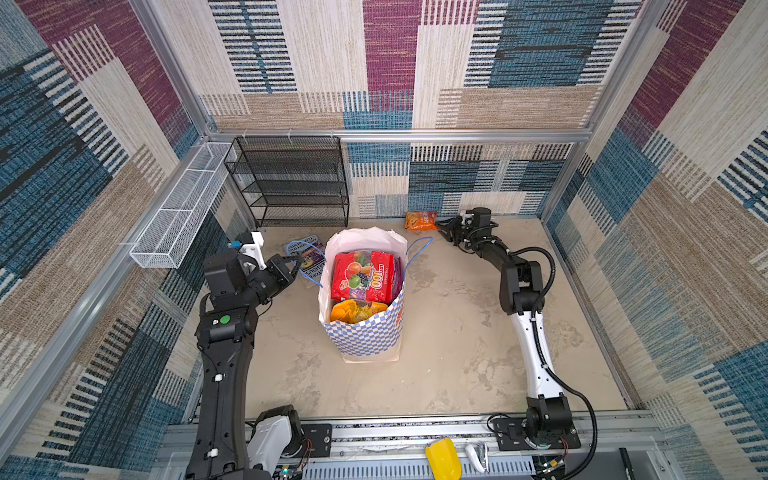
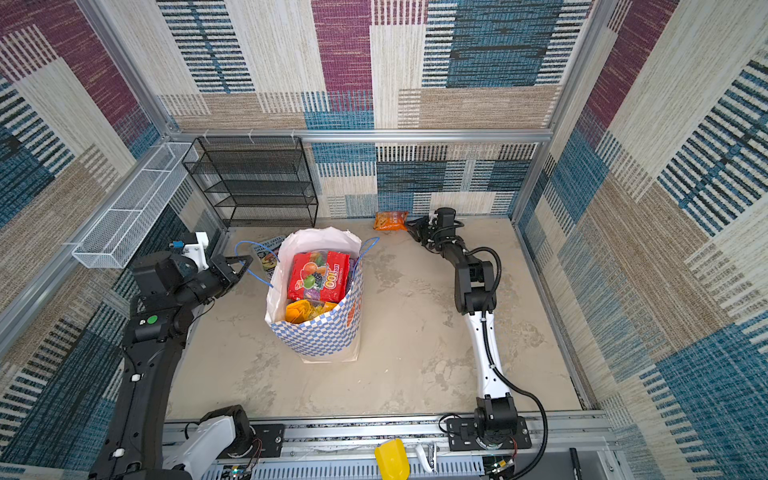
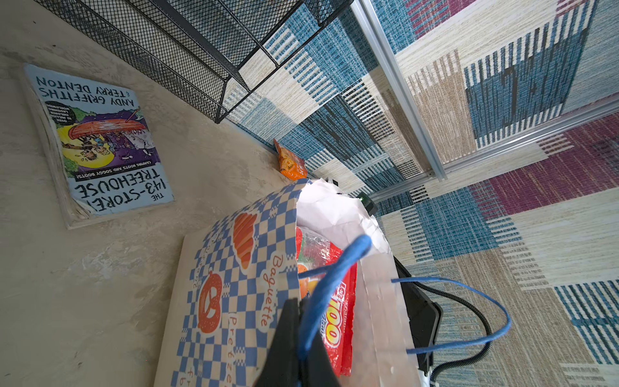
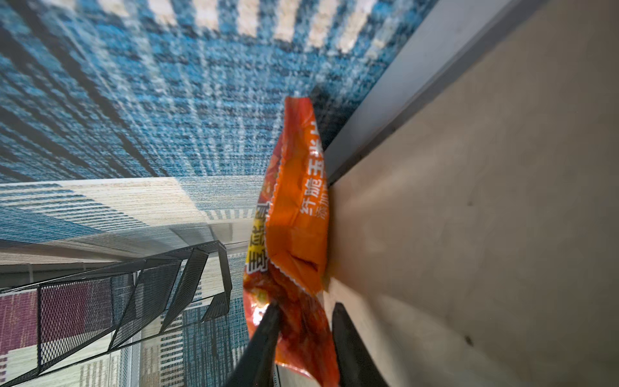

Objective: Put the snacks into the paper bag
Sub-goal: 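Close the right gripper on the orange chip bag, then lift the orange chip bag and carry it over the paper bag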

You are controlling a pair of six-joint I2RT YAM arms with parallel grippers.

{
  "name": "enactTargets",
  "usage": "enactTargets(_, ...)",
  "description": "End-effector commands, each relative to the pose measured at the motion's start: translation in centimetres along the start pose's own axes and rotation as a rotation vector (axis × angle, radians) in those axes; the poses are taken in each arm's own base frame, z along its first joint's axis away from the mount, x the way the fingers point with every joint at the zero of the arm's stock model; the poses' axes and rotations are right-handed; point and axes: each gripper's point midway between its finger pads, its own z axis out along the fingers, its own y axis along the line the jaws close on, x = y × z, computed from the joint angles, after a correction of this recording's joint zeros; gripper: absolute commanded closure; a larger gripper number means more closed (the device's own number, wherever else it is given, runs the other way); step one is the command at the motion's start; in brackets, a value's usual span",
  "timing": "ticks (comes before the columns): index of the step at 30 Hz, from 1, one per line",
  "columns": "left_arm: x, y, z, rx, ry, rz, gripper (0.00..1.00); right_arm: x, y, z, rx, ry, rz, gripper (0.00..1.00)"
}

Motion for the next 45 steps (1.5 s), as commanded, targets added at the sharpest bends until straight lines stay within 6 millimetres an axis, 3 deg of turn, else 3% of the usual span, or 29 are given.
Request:
enactTargets(1,-0.6,-0.4,0.0,0.023,-0.018,0.010,1.00,0.1,3.5,-0.3,-0.111,0.010,-0.037,0.83)
enactTargets(4,-0.6,-0.4,0.0,0.021,-0.021,0.013,1.00,0.7,5.8,-1.0,-0.149,0.013,-0.078,0.94)
enactTargets(8,-0.5,-0.4,0.0,0.028,-0.016,0.006,1.00,1.2,9.1,-3.1,-0.183,-0.015,-0.143,1.00)
enactTargets(12,-0.6,-0.6,0.0,0.044,-0.020,0.002,1.00,2.1,12.8,-5.2,-0.236,-0.010,-0.182,1.00)
enactTargets(23,-0.6,-0.8,-0.1,0.058,-0.023,0.001,1.00,5.5,19.7,-11.9,-0.284,-0.053,-0.254,1.00)
enactTargets(29,-0.6,-0.9,0.0,0.069,-0.021,-0.004,1.00,8.2,23.2,-16.6,-0.298,-0.089,-0.300,1.00)
enactTargets(38,-0.7,-2.0,-0.3,0.121,-0.027,0.016,1.00,12.0,31.0,-24.5,-0.301,-0.185,-0.416,1.00)
enactTargets(45,-0.7,-2.1,-0.3,0.126,-0.027,0.015,1.00,17.2,37.1,-29.3,-0.364,-0.196,-0.503,1.00)
